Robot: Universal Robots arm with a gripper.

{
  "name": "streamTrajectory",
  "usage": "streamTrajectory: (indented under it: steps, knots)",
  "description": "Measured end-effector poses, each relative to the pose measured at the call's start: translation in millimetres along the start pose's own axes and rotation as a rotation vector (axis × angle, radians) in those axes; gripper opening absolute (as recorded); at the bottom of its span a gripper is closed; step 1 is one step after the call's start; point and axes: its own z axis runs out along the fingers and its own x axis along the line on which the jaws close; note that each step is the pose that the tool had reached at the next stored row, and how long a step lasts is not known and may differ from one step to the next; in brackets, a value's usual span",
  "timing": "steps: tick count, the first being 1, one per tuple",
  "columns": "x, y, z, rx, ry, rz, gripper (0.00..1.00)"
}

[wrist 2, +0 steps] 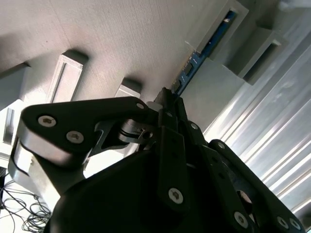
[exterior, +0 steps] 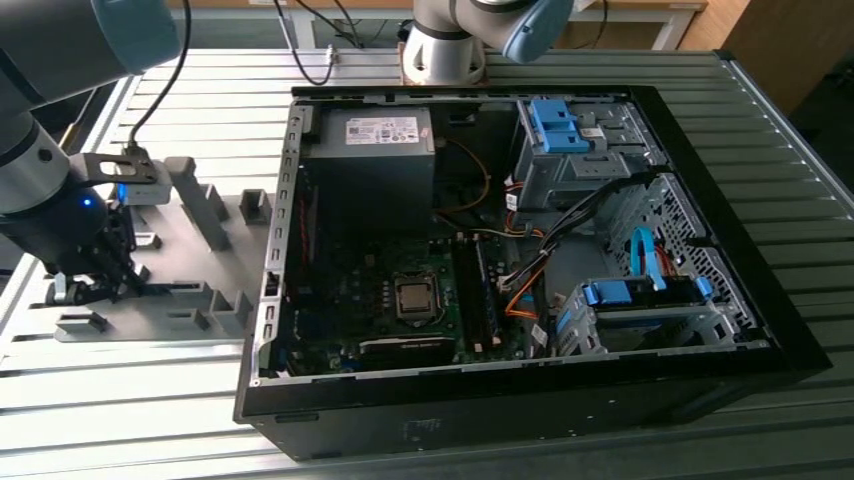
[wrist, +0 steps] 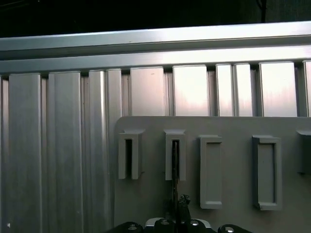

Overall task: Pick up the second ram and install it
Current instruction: 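Pick up the second ram and move it above second insertion slot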

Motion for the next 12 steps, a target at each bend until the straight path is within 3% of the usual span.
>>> streamTrajectory:
  steps: [5,12]
  knots:
    - [0.1,0.0,0.0,0.0001,-0.0008,-0.063,0.14]
    - [0.1,0.0,0.0,0.0002,-0.0009,-0.065,0.14]
